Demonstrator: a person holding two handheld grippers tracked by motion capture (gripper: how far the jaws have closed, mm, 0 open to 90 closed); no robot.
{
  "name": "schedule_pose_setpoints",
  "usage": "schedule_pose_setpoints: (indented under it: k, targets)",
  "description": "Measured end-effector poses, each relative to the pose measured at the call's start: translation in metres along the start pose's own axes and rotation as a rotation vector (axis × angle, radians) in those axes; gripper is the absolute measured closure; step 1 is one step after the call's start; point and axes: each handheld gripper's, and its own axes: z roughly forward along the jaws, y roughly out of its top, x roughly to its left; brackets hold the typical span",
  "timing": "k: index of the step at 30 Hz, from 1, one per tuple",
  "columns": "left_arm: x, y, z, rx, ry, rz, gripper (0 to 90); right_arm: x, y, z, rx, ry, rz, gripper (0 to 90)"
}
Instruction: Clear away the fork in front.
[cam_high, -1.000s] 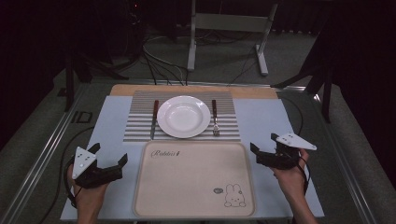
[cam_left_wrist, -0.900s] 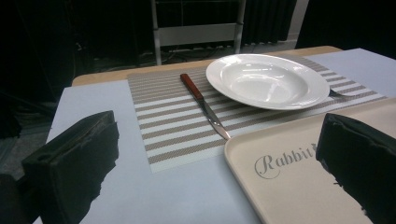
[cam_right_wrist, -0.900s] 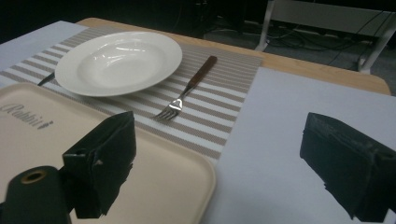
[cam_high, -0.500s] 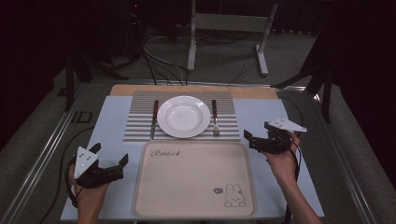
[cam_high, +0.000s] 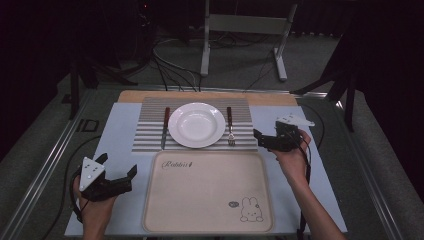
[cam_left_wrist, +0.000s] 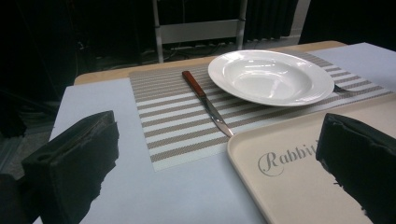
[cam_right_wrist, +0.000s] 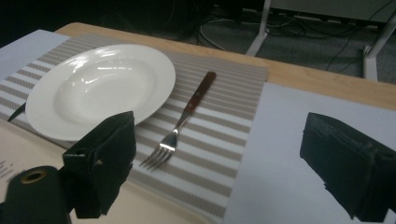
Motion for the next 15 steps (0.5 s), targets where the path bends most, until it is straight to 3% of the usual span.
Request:
schedule_pose_setpoints:
  k: [9,15]
  targets:
    - [0.000,0.000,0.001,0.000,0.000,0.001,0.0,0.007,0.019,0.022,0.002,-0.011,-0.023,10.8]
    - [0.001,0.000,0.001,0.005,0.000,0.003,0.0,0.011,0.030,0.036,0.002,-0.013,-0.012,10.8]
